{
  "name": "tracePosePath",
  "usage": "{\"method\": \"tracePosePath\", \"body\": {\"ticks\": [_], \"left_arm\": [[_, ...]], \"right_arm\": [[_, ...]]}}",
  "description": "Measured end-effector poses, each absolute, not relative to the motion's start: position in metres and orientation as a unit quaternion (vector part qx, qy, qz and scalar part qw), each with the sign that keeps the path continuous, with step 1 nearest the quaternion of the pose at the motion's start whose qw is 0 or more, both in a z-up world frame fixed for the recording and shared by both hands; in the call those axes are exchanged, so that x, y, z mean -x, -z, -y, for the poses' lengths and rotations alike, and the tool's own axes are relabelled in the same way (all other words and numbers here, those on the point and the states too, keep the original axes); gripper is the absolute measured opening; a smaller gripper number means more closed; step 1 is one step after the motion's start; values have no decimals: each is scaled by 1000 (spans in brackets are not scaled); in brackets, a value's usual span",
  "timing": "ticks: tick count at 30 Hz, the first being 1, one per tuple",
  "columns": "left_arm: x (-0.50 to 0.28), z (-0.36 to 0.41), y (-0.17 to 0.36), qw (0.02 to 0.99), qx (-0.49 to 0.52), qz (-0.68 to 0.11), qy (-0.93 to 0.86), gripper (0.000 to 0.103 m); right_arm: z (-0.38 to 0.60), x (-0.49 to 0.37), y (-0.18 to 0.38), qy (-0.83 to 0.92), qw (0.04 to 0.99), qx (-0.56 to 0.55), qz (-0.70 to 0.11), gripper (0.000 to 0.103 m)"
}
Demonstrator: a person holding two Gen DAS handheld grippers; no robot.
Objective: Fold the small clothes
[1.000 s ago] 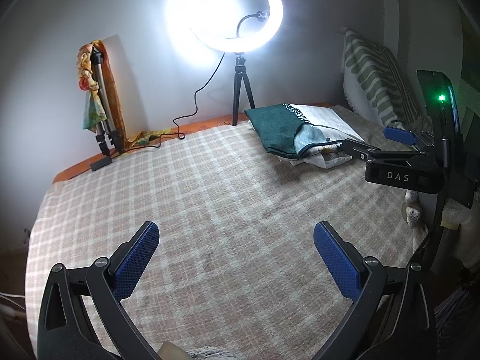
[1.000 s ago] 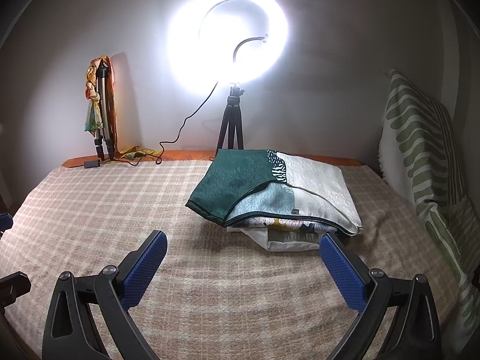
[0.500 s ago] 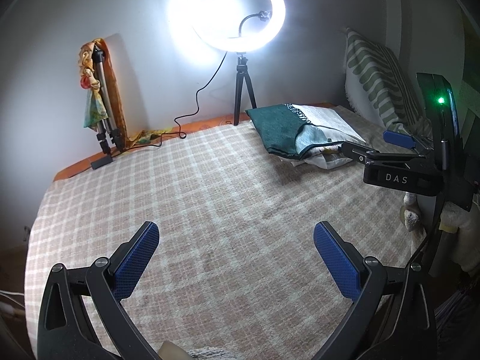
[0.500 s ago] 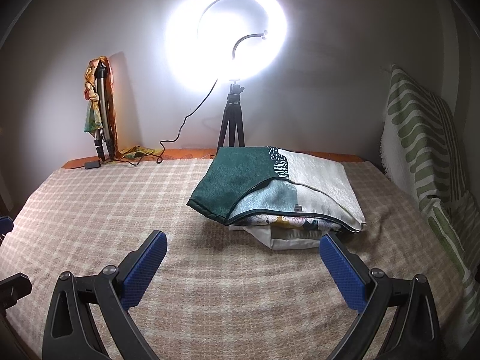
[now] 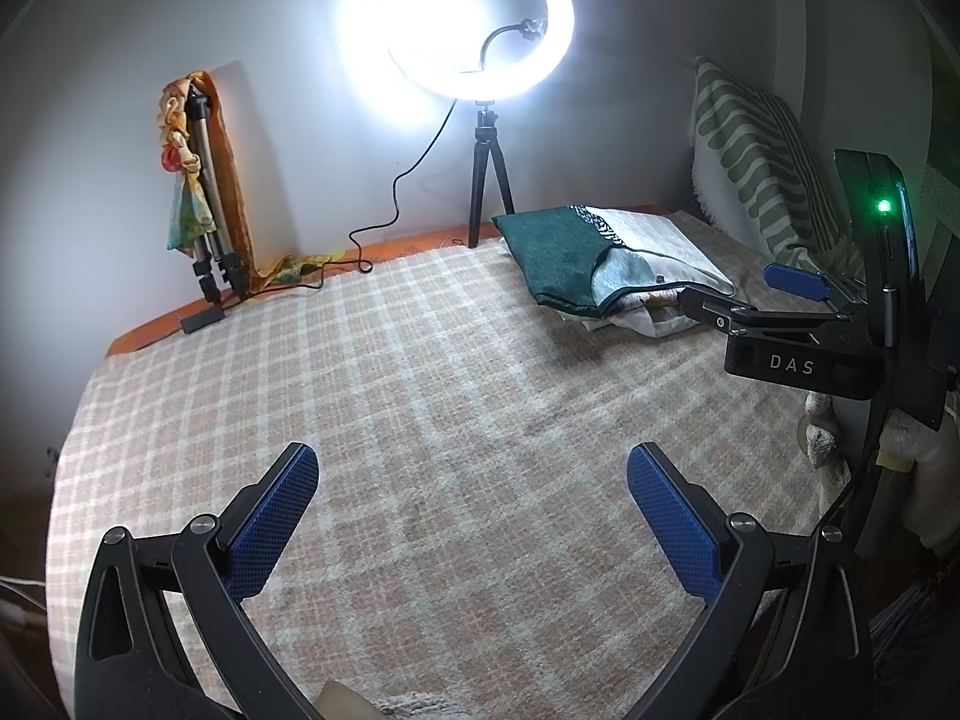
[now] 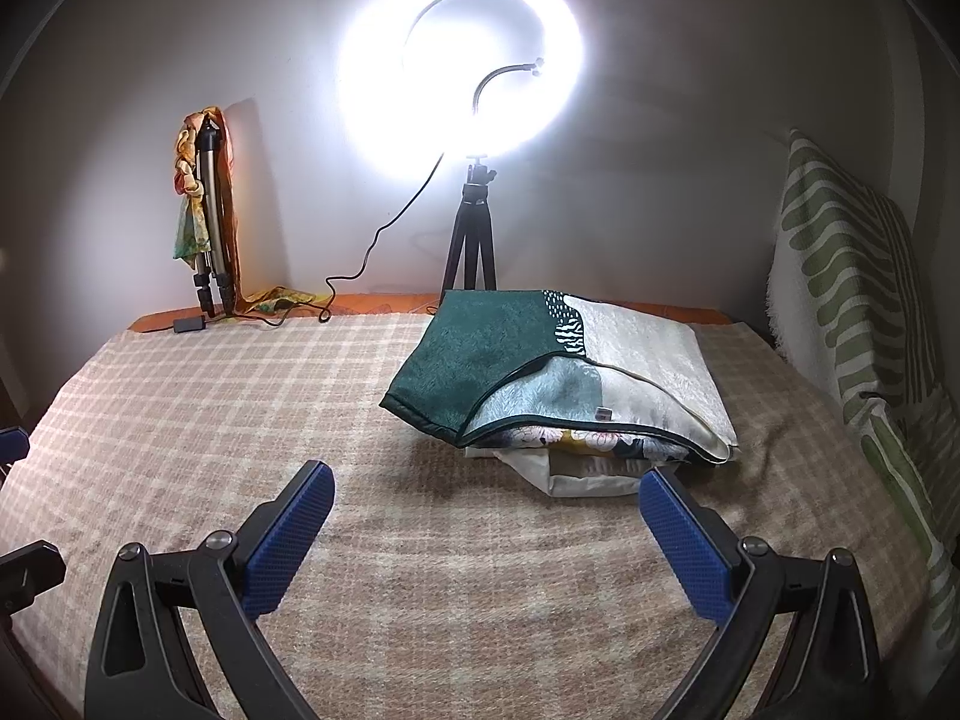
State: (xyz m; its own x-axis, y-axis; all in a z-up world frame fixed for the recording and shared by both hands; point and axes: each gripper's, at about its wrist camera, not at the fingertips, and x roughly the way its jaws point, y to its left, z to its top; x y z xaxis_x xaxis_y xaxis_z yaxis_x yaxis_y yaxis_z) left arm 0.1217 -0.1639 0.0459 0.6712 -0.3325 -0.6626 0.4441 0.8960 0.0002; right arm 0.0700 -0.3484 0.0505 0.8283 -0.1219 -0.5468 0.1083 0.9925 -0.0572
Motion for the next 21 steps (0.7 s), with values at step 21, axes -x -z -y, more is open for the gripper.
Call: {"method": "tracePosePath", "body": {"ticks": [21], "left_arm": [[-121, 166, -43, 910, -81, -348, 211, 102]], "right_arm": [[346, -69, -47, 53, 955, -2, -291, 103]]}}
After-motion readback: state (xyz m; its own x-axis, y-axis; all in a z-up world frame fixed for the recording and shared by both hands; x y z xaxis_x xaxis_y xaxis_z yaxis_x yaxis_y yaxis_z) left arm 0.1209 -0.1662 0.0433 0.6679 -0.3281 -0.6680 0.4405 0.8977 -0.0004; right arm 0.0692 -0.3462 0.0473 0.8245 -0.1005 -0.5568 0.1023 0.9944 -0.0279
